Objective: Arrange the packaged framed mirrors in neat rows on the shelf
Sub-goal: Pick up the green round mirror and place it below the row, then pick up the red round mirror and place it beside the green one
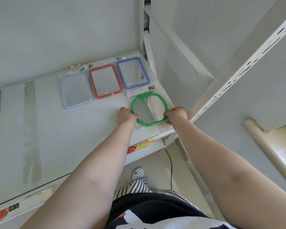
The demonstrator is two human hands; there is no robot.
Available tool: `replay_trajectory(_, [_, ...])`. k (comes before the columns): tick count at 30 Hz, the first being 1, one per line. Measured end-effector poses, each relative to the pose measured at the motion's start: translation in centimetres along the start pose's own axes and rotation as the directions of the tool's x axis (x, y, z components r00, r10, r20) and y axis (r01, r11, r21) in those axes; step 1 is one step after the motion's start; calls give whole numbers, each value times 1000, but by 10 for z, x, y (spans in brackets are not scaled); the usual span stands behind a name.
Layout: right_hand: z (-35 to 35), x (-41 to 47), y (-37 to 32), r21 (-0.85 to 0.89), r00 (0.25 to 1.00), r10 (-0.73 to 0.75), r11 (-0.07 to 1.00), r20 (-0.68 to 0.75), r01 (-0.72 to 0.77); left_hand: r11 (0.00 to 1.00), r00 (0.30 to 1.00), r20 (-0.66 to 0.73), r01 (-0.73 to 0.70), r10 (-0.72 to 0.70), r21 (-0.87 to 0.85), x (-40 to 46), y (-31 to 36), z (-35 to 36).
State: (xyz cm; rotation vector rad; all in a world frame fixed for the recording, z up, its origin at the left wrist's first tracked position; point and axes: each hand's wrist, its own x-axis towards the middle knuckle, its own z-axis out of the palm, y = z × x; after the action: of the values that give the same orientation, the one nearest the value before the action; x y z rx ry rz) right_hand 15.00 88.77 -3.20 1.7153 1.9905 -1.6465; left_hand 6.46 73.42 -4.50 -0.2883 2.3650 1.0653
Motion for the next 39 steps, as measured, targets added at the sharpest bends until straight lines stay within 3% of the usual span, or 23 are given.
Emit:
replay_trajectory(16, [-11,-2,3,-397,987,-162,907,-17,142,991,998,-68,4,5,131,-6,2,4])
replay_trajectory(22, [-11,-23,-6,-695,920,-390,673,-43,253,983,988,-145,-28,55,180,-16,10,-5])
replay_trajectory(27, [-14,-46,-11,-641,822,-551,580,146,503,966,968,-130,-193,216,173,-40,3,-21])
replay_trajectory(32, [1,-79,4,-542,708,-583,473,399,695,916,930,-53,-345,363,205,-78,-39,-50])
replay_trajectory(39, [57,-137,34,-486,545,-600,279,585,828,897,922,-108,-327,372,298,-116,-111,-108])
